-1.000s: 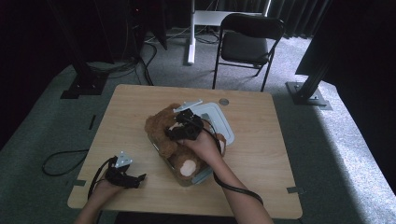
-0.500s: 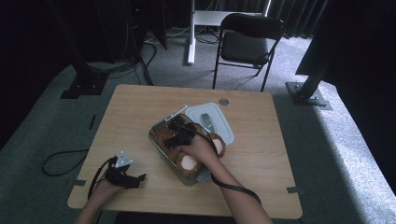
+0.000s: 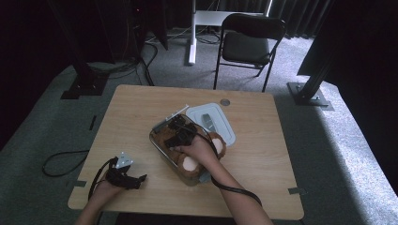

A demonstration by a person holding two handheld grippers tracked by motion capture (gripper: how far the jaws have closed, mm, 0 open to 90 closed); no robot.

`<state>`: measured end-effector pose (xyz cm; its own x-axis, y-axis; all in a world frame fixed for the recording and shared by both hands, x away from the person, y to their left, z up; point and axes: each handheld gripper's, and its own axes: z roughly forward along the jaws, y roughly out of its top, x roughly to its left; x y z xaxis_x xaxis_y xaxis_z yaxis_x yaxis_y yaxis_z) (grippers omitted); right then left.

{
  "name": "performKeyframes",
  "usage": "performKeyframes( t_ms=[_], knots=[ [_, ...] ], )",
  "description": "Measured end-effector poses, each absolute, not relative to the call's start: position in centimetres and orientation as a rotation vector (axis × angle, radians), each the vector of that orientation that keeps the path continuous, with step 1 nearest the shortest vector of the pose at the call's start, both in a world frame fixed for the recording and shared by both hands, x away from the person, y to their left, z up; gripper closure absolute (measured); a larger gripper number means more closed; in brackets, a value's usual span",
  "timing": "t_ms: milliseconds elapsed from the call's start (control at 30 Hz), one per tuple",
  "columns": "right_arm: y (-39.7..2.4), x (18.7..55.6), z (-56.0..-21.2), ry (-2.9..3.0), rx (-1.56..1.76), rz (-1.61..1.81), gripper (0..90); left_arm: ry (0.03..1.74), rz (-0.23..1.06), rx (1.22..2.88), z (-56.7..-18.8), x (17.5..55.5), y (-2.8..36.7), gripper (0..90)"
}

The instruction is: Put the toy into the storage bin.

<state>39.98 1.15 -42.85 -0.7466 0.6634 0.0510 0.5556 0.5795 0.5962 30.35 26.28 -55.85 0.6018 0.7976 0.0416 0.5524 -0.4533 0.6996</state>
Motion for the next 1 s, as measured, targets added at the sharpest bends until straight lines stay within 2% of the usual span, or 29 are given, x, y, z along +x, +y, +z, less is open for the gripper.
performKeyframes(
  t_ms=[133,400,500,800,1000],
  knots=[
    [0.4,39.3,-41.6,2.637,1.013,1.013,29.0,1.062,0.485,2.175,-55.9,30.3,26.3,1.4],
    [-2.4,36.7,-38.8,2.628,0.938,1.176,29.3,1.062,0.486,2.175,-55.9,30.3,26.3,1.4],
    [-3.9,36.0,-38.2,2.613,0.932,1.211,34.3,1.062,0.485,2.175,-55.9,30.3,26.3,1.4],
    [-8.1,33.9,-38.0,2.570,0.935,1.305,42.5,1.062,0.484,2.176,-55.8,30.3,26.3,1.4],
    [-9.6,32.0,-38.6,2.603,0.922,1.340,42.5,1.064,0.483,2.175,-55.8,30.3,26.3,1.4]
  ],
)
